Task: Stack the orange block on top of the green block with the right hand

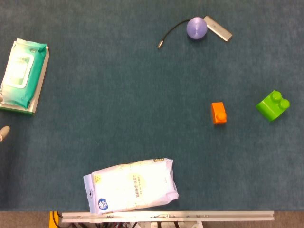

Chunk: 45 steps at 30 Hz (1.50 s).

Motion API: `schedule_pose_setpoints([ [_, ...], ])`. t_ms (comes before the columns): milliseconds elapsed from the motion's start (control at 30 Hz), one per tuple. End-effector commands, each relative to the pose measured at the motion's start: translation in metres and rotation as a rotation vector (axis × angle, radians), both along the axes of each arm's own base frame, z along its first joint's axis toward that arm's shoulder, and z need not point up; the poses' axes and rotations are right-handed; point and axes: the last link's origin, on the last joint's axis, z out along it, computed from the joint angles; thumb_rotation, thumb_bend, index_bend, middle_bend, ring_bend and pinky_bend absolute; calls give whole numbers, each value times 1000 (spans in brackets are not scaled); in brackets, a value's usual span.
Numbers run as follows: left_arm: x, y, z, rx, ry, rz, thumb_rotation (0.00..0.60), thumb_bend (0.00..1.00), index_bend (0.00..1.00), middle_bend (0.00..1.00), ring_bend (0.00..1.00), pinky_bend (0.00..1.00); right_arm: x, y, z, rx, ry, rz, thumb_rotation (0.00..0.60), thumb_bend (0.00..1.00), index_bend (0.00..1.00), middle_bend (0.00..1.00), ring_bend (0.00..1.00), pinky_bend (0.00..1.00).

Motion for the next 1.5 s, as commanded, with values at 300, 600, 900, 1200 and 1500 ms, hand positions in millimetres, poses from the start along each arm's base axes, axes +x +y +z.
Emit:
schedule_pose_setpoints([
  [300, -3, -3, -2, -3, -7, 24, 600, 112, 363, 382, 392, 537, 4, -7, -3, 27, 14, 29, 600, 11, 412, 387, 335, 442],
  [600, -8, -7, -2, -5, -4, 35, 600, 112, 363, 382, 392, 538, 31, -37, -3, 138, 92, 178, 600, 12, 411, 359, 295, 442],
  [900, -16, -21, 1, 12, -7, 63, 600, 112, 363, 382, 392, 538, 72, -73, -25, 229, 154, 351, 600, 7, 411, 306, 237, 416],
  [1200, -19, -27, 7, 29, 3, 78, 600, 112, 362, 382, 392, 538, 108, -97, -52, 389, 210, 524, 600, 0, 411, 253, 169, 348],
  [1500, -19, -25, 5, 16, 6, 77, 600, 112, 363, 381, 392, 538, 112, -113, -74, 494, 263, 655, 600, 0, 411, 177, 99, 303],
])
